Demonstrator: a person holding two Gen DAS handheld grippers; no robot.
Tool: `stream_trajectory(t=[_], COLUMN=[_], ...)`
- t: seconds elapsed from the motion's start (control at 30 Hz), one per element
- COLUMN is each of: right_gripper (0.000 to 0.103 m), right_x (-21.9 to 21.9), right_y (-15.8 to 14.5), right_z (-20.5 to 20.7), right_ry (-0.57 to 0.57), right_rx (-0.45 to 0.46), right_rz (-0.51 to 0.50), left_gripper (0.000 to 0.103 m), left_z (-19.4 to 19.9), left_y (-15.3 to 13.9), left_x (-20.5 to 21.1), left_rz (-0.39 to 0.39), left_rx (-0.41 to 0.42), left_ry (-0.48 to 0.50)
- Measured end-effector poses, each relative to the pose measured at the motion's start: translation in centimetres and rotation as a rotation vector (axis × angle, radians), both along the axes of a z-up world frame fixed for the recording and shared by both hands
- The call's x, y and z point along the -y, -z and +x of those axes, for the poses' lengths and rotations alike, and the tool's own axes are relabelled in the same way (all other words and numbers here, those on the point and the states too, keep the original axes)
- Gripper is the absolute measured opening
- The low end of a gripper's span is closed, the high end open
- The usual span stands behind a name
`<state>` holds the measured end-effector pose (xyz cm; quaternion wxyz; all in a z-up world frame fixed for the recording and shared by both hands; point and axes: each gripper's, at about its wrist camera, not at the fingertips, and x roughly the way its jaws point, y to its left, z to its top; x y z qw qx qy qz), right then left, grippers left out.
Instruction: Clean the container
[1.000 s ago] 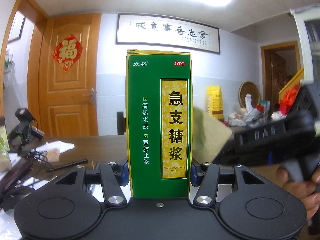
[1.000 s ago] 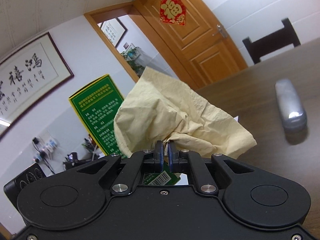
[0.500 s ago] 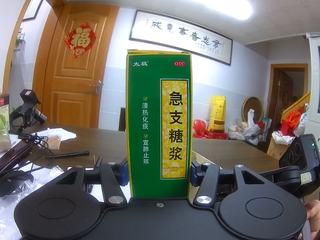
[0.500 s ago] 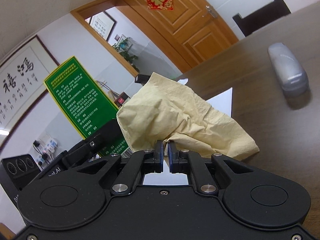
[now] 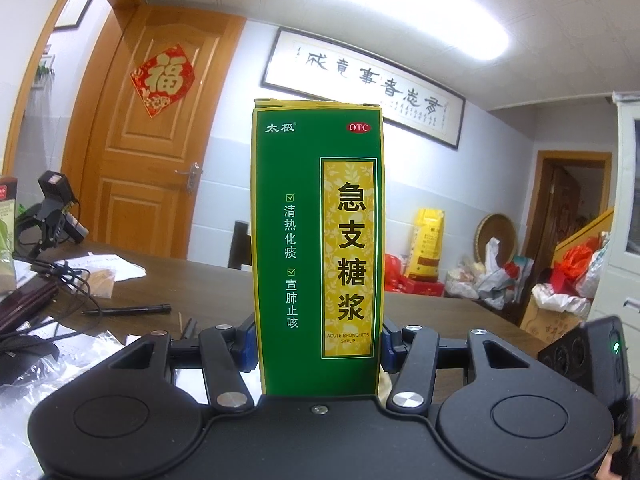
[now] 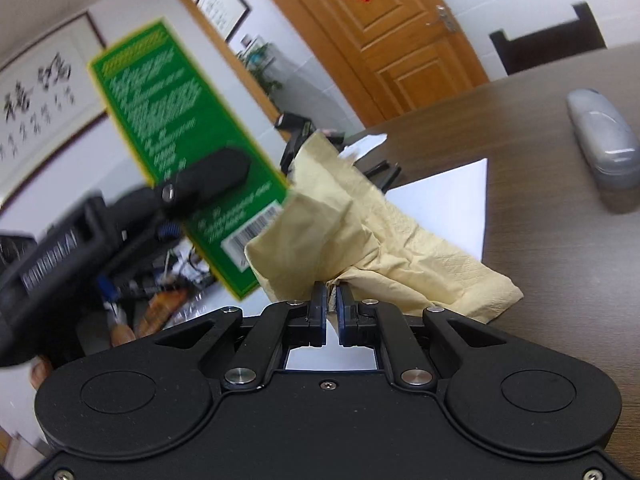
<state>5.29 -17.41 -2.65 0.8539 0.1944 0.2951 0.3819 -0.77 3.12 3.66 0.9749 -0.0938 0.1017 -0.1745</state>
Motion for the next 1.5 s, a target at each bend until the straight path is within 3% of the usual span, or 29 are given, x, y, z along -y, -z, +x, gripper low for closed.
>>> stream_trajectory(t=[0.2, 0.47, 0.6, 1.0, 1.23, 1.5], right_gripper=[0.006, 0.006, 0.006, 0.006, 0.006, 0.007], right_x=[-2.0, -5.4, -6.3, -4.6, -2.5, -0.1], right_y=[-0.8, -1.7, -1.9, -2.2, -2.5, -2.2], right_z=[-2.2, -6.4, -7.4, -8.1, -8.2, -5.1], right_ry=[-0.027, -0.011, -0.026, 0.066, 0.150, 0.228], right_rx=[0.122, 0.405, 0.476, 0.450, 0.421, 0.220], right_rz=[-0.109, -0.337, -0.370, -0.376, -0.344, -0.371], left_gripper=[0.049, 0.049, 0.049, 0.049, 0.049, 0.049], left_z=[0.5, 0.9, 1.0, 1.7, 2.1, 2.3], left_y=[0.1, 0.5, 0.7, 1.1, 1.5, 1.9], left_x=[-0.5, -1.1, -0.9, -0.8, 0.5, 1.3], left_rz=[-0.054, -0.091, -0.082, -0.028, 0.055, 0.109], left_rx=[-0.040, -0.074, -0.083, -0.105, -0.120, -0.130], left_ry=[0.059, 0.094, 0.094, 0.003, -0.031, -0.042])
